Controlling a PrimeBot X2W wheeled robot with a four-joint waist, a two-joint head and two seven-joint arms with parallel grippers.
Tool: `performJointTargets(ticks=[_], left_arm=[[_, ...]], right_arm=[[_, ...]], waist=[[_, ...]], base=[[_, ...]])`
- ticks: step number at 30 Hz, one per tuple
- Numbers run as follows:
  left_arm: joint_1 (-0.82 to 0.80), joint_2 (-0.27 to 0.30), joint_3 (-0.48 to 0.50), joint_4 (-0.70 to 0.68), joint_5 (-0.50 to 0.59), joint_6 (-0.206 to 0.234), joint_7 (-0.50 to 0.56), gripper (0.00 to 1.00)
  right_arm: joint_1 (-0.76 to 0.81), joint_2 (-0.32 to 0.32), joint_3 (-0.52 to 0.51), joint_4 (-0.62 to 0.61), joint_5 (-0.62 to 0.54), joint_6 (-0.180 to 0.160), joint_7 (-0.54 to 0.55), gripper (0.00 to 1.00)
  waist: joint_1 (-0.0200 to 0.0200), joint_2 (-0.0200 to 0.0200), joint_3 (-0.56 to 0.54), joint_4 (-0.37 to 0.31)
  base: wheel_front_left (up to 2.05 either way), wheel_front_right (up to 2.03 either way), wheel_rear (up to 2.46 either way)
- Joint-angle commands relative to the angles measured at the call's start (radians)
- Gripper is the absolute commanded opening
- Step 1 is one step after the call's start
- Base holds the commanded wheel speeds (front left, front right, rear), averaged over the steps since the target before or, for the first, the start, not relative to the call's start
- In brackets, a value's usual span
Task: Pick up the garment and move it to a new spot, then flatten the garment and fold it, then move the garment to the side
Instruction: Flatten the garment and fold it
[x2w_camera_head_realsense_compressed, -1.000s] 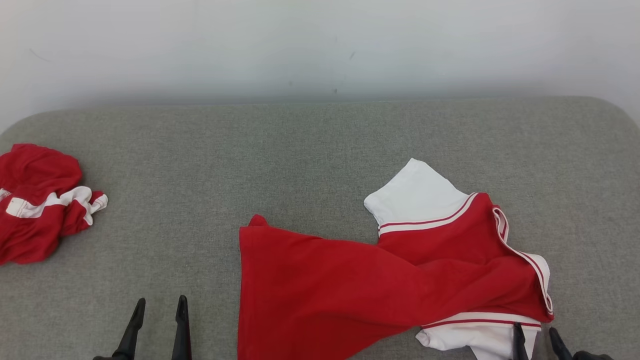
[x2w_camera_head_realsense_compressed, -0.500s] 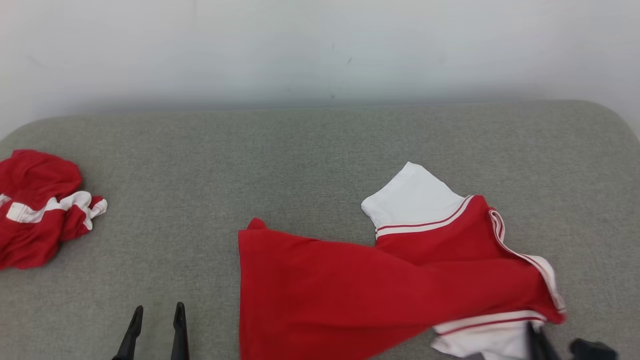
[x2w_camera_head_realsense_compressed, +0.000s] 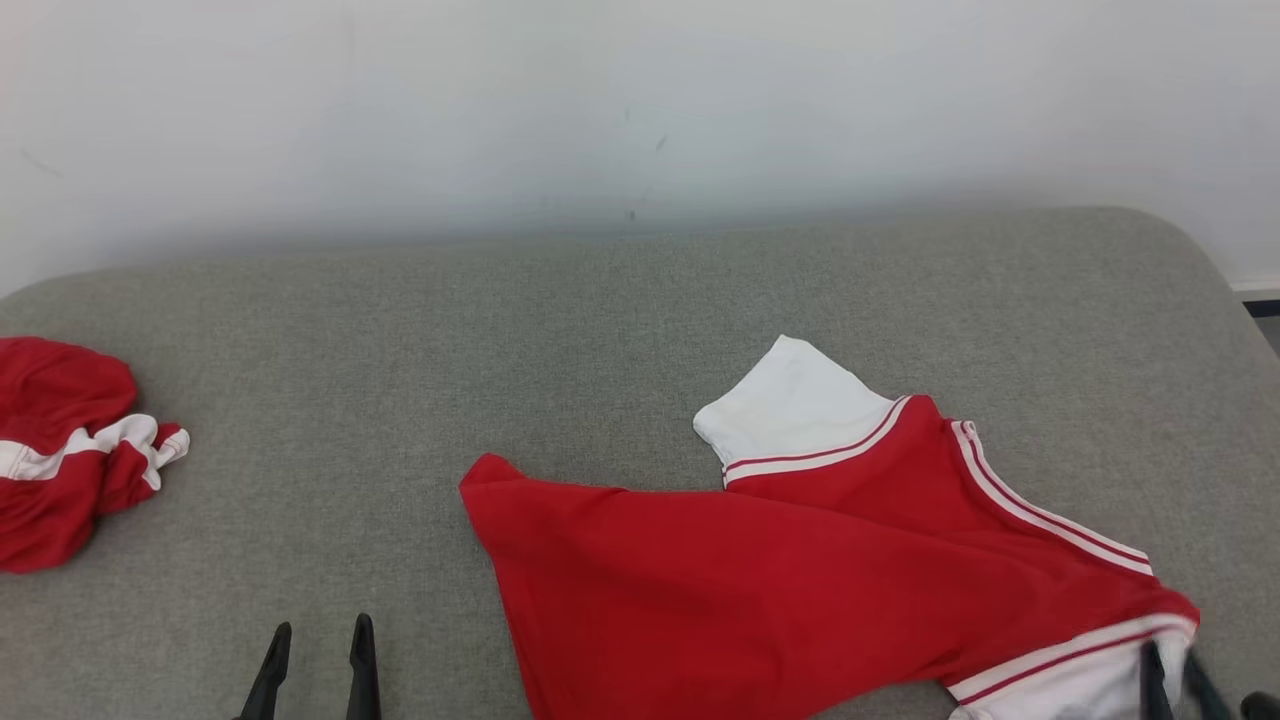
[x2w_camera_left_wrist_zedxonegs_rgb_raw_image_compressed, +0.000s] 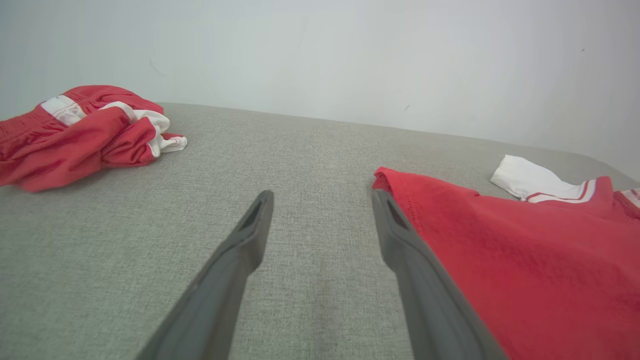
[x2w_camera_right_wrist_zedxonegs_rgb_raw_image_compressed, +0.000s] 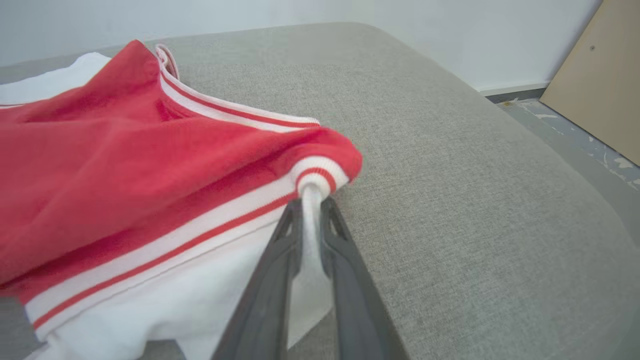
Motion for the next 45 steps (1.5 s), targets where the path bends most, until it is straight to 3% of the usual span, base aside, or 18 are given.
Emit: performJointTargets(ticks=[1,7,15,29,44,45], left_arm=[[0.016,-0.001,-0.004,0.006,-0.005,0.001,-0.003,1.00],[0.026,-0.001,-0.006,0.003,-0.002,0.001,-0.003,1.00],[0.023,-0.001,-0.061,0.008,0.009,0.001,-0.004,1.00],[-0.082,0.000,-0.311,0.180,-0.075,0.001,-0.004,1.00],[-0.250,0.001,-0.461,0.487,-0.192,0.001,-0.003,1.00],[-0.261,0.000,-0.470,0.499,-0.199,0.001,-0.003,0.85]], right_arm=[[0.013,-0.012,-0.003,-0.041,-0.004,-0.003,-0.001,1.00],[0.051,0.017,-0.018,-0.249,-0.048,-0.003,-0.001,1.00],[0.043,0.061,0.042,-0.353,-0.056,-0.003,0.000,1.00],[-0.007,0.113,0.270,-0.307,-0.035,-0.003,0.000,1.00],[-0.055,0.126,0.314,-0.265,-0.017,-0.003,0.000,1.00],[-0.059,0.126,0.314,-0.266,-0.016,-0.003,0.000,1.00]], waist=[[0.0000,0.0000,-0.006,0.002],[0.0000,0.0000,-0.016,0.011],[0.0000,0.0000,-0.015,0.022],[0.0000,0.0000,0.012,0.030],[0.0000,0.0000,0.035,0.006],[0.0000,0.0000,0.037,0.005]], base=[[0.00,0.00,0.00],[0.00,0.00,0.00],[0.00,0.00,0.00],[0.00,0.00,0.00],[0.00,0.00,0.00],[0.00,0.00,0.00]])
